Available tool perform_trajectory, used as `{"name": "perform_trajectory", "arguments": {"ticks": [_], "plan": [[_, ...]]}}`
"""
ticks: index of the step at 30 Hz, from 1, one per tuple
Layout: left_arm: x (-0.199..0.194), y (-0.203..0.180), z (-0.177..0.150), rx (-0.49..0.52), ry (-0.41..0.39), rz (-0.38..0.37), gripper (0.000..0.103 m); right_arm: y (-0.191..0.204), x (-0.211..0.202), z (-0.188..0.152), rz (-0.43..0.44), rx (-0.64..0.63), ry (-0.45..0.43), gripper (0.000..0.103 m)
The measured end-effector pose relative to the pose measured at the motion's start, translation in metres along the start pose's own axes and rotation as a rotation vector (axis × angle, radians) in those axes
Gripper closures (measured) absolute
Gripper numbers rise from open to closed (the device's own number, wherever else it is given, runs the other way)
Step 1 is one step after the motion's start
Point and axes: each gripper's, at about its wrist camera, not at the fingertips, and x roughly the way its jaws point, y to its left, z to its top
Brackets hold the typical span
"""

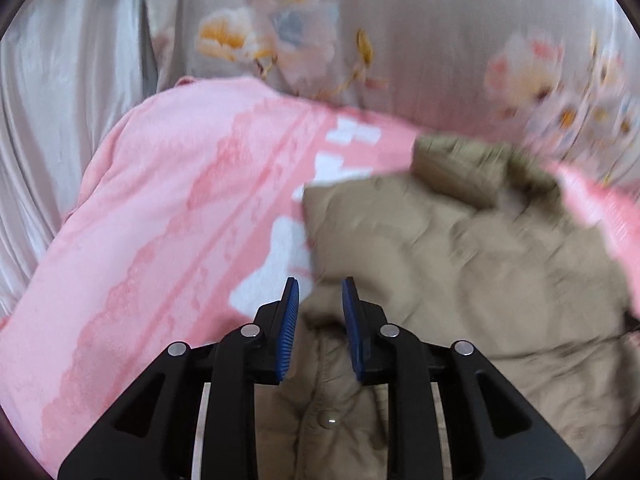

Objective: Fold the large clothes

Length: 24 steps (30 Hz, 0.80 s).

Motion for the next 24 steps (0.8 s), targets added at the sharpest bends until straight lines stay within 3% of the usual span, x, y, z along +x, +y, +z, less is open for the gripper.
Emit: {"name": "perform_trajectory", "arguments": {"ticks": [2, 5, 6, 9, 12, 16, 18, 19, 22, 24], "plan": [[-0.005, 0.006, 0.009, -0.041, 0.0, -0.023, 0.081, -0.001, 0.0, 0.002, 0.0, 0.001, -0.001, 0.1], [0.015, 0.014, 0.014, -0.103, 0.106, -0.055, 0.081, -0.001, 0.0, 0.003, 0.002, 0.005, 0.0, 0.1], [0.022, 0.018, 0.011, -0.142, 0.164, -0.104, 0.081, -0.002, 0.0, 0.003, 0.004, 0.007, 0.0, 0.1], [0.034, 0.03, -0.01, -0.292, 0.293, -0.292, 0.067, -0.003, 0.0, 0.004, 0.006, 0.01, 0.0, 0.1], [0.045, 0.036, -0.023, -0.412, 0.324, -0.364, 0.064, -0.002, 0.003, 0.002, 0.001, 0.003, 0.005, 0.1], [0.059, 0.039, -0.022, -0.514, 0.304, -0.364, 0.066, 0.001, 0.003, -0.002, -0.009, -0.007, 0.005, 0.1], [0.062, 0.039, -0.018, -0.525, 0.284, -0.34, 0.084, 0.001, 0.002, -0.003, -0.006, -0.007, 0.003, 0.1], [0.059, 0.037, -0.014, -0.497, 0.264, -0.306, 0.099, 0.001, 0.001, -0.003, 0.001, -0.005, -0.002, 0.1], [0.03, 0.032, -0.003, -0.404, 0.169, -0.229, 0.103, 0.004, -0.014, -0.002, 0.047, -0.008, -0.053, 0.1], [0.006, 0.027, -0.002, -0.341, 0.113, -0.189, 0.103, 0.01, -0.022, -0.001, 0.031, -0.04, -0.091, 0.101]]}}
